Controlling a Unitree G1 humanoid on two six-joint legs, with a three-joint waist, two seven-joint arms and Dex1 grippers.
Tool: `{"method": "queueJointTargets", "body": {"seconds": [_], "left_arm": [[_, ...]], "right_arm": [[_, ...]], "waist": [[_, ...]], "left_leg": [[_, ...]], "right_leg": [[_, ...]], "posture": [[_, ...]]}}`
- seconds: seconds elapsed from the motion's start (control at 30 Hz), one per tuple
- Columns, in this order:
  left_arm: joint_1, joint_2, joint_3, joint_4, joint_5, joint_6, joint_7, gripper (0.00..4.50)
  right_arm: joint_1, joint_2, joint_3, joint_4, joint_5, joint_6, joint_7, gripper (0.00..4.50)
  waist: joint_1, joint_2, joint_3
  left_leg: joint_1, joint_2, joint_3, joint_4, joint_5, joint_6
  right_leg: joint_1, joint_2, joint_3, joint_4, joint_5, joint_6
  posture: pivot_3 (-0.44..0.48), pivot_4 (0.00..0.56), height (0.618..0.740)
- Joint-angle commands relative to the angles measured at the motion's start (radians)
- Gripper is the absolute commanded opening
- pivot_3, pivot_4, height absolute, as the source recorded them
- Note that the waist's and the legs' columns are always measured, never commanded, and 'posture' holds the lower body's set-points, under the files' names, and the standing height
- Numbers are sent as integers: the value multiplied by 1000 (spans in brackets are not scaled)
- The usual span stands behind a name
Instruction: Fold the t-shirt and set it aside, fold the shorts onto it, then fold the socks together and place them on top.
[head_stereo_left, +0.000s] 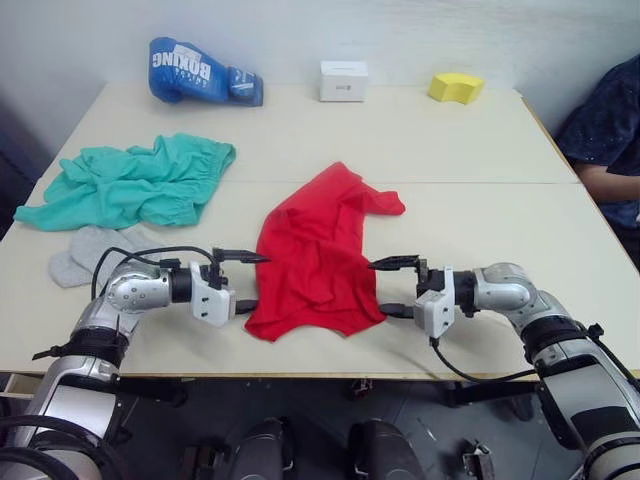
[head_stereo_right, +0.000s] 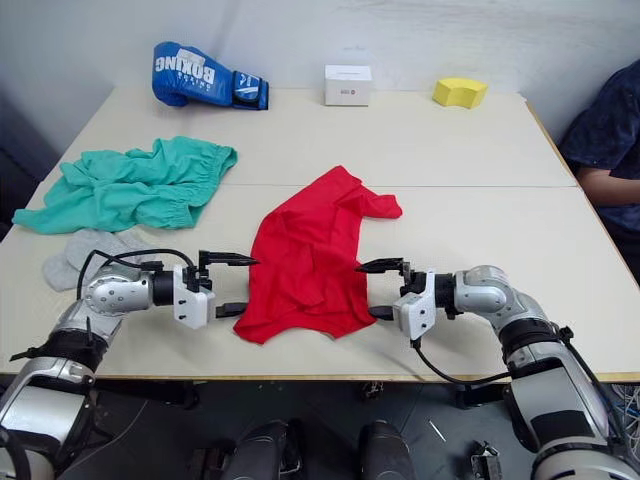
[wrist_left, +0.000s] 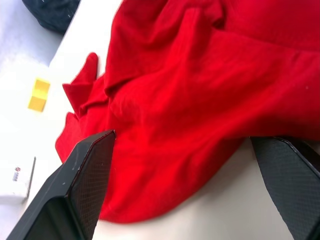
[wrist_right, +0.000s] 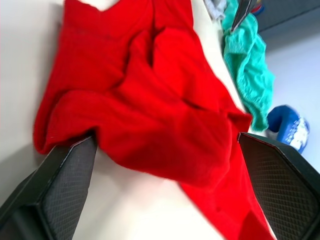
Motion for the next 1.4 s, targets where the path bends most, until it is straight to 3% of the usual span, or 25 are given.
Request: {"method": "queueJointTargets", "body": {"seconds": [0.03, 0.37, 0.63, 0.93, 0.97, 1.1, 1.4], "left_arm": [[22, -31, -85, 33, 66, -30, -20, 4486], [39, -5, -90, 29, 34, -32, -24, 4486], [39, -37, -105, 23, 38, -15, -20, 4486], [-18, -80, -111, 89, 44, 33, -12, 4486], [-21, -82, -111, 93, 43, 36, -14, 4301], [-28, -85, -120, 109, 29, 41, -36, 3279], [-6, -73, -128, 81, -11, 65, -79, 292]], "right_arm": [[25, 9, 16, -30, -114, -31, -87, 4500], [138, -125, 91, -99, -70, -25, -119, 4500], [105, -24, 102, -135, -133, 117, -174, 4500], [82, 44, 150, -137, -190, 144, -222, 4500], [81, 49, 151, -138, -191, 146, -227, 4500], [79, 49, 153, -146, -169, 149, -222, 3566], [101, -19, 166, -197, -82, 173, -161, 273]], "waist": [[0, 1, 0], [0, 2, -2], [-11, 2, -13], [-19, 3, -24], [-18, 3, -24], [-18, 3, -24], [-10, 4, -24]], "left_leg": [[0, 0, 0, 0, 0, 0], [0, -1, 0, 1, -1, 2], [2, 0, 0, 1, -2, 1], [3, 1, 0, 1, -2, 1], [3, 1, 0, 1, -2, 1], [4, 1, -1, 1, -2, 1], [2, 0, -1, 0, -2, 2]], "right_leg": [[0, 0, 0, 0, 0, 0], [2, -1, 0, -1, 0, 0], [3, 1, 0, -1, 0, 0], [4, 0, 0, 0, 0, 0], [4, 0, 0, 0, 0, 0], [4, 0, 0, 0, 0, 0], [2, -1, 0, 0, 0, 0]], "posture": [[0, 150, 740], [0, 150, 740], [0, 150, 740], [0, 150, 740], [0, 150, 740], [0, 150, 740], [0, 150, 740]]}}
